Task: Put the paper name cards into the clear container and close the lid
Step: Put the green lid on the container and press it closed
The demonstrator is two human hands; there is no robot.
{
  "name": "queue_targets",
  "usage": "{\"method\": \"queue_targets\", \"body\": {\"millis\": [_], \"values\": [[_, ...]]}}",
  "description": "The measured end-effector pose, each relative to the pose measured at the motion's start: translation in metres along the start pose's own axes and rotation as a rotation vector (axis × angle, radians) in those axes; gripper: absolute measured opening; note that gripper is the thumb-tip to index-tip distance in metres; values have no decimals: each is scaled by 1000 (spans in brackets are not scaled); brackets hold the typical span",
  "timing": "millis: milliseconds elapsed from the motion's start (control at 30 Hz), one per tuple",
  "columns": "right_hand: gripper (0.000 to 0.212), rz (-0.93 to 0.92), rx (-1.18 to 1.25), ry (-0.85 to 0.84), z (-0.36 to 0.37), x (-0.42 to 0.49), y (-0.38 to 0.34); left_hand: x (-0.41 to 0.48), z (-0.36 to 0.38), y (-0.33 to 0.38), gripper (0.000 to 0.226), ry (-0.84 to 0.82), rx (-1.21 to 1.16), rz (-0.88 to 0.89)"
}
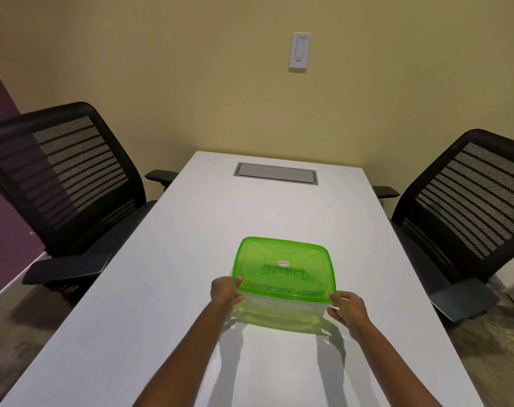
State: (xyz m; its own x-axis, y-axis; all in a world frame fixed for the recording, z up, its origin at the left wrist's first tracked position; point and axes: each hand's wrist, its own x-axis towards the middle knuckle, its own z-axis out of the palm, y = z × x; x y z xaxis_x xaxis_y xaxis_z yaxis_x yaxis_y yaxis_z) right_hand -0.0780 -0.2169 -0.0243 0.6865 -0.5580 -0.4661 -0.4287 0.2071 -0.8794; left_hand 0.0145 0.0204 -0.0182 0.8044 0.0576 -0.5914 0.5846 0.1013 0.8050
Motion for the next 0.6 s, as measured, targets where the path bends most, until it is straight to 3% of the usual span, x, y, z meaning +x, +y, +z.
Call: {"method": "queue_targets", "body": {"millis": [300,433,533,600], "values": [[13,10,-2,15,1,3,2,1,2,-3,35,40,20,31],[34,49,15,27,0,5,2,2,2,-7,13,108,48,39],[5,98,38,-4,1,1,-1,-1,2,-10,34,129,43,44],[18,118,8,9,1,5,-1,-2,1,-6,35,97,56,19]]}}
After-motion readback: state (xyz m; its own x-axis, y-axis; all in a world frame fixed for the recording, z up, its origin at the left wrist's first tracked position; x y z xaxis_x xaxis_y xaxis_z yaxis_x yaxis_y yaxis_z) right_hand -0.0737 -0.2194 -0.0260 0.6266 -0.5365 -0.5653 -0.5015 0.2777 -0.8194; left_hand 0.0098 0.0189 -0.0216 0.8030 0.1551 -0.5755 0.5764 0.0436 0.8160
